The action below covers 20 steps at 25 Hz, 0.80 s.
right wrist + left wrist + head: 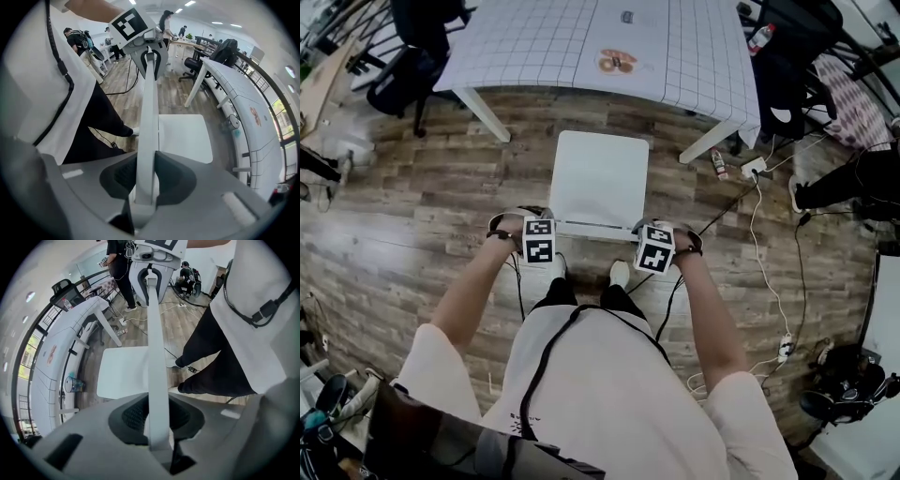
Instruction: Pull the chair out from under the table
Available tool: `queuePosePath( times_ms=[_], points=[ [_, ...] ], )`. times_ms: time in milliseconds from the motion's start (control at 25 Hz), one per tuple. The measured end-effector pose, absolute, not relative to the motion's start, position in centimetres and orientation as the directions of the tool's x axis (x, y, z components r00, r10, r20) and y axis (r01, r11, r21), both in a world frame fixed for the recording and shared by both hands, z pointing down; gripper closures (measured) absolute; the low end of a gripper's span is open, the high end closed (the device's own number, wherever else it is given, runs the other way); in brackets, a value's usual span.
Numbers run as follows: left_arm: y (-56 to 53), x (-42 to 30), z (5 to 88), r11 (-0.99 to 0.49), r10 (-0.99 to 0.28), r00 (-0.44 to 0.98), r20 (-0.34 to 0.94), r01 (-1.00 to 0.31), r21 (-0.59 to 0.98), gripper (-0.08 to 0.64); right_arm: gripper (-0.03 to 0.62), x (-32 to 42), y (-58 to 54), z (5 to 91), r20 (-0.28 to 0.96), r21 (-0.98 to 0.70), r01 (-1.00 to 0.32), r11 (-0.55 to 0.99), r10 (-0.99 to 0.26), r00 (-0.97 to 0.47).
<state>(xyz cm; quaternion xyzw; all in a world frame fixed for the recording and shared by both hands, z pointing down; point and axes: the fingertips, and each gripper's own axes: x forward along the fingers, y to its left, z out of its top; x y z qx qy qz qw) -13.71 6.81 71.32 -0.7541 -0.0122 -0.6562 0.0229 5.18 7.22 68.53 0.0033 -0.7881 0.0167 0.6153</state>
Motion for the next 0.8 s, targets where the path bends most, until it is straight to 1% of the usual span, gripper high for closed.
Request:
queuePosePath(
  times_ms=[480,640,800],
  points=[
    [13.7,-14.1,71.6,-0.999,0.008,0.136,0.991,0.038,0.003,0.476,0.505,4.8,13.8,68.9,0.972,-0.043,-0.012,0.999,0.04,-0.23],
    [12.9,-13.9,71.5,-0.999,-0.013,0.138,0.99,0.04,-0.019,0.476,0.503,5.1,13.1,68.7,0.971,-0.036,-0.04,0.999,0.025,-0.237],
    [13.0,-13.6,71.3,-1.0,0.008,0.157,0.988,0.017,0.006,0.471,0.498,5.2,13.2,68.5,0.968,-0.044,-0.059,0.997,0.028,-0.25]
  ],
)
